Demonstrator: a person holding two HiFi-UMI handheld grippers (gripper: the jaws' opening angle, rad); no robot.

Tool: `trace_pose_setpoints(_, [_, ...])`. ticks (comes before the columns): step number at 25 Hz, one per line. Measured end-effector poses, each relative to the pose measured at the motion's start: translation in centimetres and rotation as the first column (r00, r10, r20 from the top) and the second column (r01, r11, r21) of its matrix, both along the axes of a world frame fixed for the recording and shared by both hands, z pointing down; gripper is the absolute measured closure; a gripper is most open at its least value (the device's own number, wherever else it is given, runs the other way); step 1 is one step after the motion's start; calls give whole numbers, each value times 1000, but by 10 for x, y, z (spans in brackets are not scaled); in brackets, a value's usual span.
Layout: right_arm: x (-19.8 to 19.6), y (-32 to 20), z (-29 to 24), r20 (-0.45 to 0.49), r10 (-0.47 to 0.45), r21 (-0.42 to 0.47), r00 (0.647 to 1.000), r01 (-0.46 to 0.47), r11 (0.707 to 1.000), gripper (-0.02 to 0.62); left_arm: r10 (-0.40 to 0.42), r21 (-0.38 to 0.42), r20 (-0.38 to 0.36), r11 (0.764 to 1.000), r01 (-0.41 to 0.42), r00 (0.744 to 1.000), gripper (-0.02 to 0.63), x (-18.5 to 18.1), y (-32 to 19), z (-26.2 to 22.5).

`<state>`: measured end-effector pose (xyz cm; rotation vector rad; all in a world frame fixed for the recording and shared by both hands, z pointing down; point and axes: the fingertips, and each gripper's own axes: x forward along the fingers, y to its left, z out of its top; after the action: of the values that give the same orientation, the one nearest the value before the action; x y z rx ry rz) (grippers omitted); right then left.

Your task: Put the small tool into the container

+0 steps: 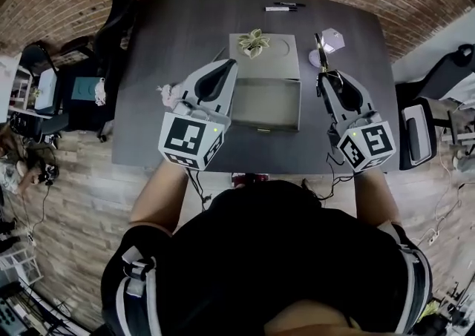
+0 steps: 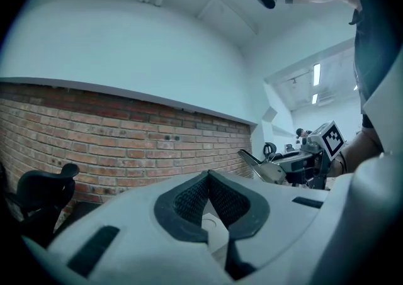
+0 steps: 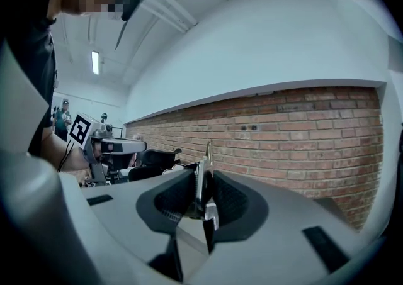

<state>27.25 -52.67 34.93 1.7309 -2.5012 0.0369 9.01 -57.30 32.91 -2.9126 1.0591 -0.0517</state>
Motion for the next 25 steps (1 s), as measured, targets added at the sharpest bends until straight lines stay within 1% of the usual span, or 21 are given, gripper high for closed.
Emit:
trace_pose_setpoints(6, [-9, -11, 39, -24, -31, -93, 999, 29, 995, 506, -34, -45, -4, 998, 34, 999, 597, -13, -4, 21])
trace_pose_setpoints(13, [-28, -28, 82, -65, -78, -188, 995, 64, 980, 505, -72, -110, -6, 991, 71, 997, 597, -34, -15, 55])
trace_pose_setpoints(18, [-42, -39, 120, -93, -123, -260, 988, 95, 961, 506, -79, -176, 3, 981, 78, 997, 597, -37, -23, 92])
trace_pose_setpoints(25, [-57, -44, 178, -137, -178, -352, 974, 120, 928, 505, -61, -250, 16, 966, 63, 998, 597, -27, -30, 138])
